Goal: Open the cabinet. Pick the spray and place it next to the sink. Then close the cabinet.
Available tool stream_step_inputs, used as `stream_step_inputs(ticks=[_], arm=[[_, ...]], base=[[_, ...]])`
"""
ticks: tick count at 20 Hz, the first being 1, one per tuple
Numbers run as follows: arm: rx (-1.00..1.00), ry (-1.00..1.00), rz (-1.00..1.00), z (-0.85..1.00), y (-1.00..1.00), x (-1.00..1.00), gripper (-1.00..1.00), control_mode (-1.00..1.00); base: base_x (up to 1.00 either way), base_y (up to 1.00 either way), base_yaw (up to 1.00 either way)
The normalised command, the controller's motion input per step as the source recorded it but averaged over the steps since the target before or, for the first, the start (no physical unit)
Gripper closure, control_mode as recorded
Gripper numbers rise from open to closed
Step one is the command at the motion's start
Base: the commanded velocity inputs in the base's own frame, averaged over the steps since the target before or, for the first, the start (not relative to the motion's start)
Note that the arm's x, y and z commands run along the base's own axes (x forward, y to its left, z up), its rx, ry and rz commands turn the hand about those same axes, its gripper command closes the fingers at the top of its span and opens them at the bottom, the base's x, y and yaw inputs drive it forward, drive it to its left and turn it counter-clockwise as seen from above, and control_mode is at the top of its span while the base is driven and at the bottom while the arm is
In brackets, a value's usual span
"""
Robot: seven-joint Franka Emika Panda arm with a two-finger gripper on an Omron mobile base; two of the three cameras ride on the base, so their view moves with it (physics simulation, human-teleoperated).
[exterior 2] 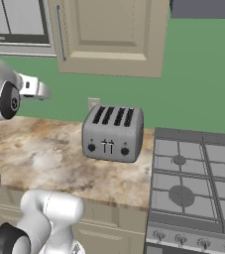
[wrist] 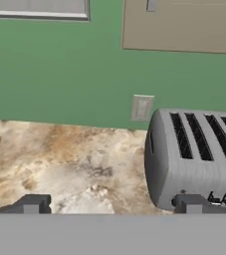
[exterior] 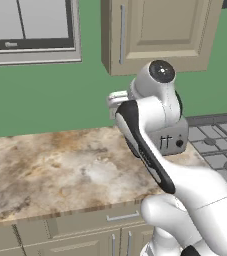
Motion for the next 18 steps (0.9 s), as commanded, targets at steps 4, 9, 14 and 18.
stream_step_inputs(ticks=[4, 9, 14, 18], arm=[[0.00, -0.08, 0.00, 0.70, 0.23, -0.01, -1.00, -1.00], [0.00, 0.00, 0.03, 0.71, 0.00, 0.00, -1.00, -1.00], [0.00, 0.02, 0.06, 0.63, -0.06, 0.00, -1.00, -1.00], [0.00, 0.00, 0.03, 0.44, -0.06, 0.00, -1.00, -1.00]], base=[[0.00, 0.00, 0.00], [0.00, 0.00, 0.00], [0.00, 0.00, 0.00], [0.00, 0.00, 0.00]])
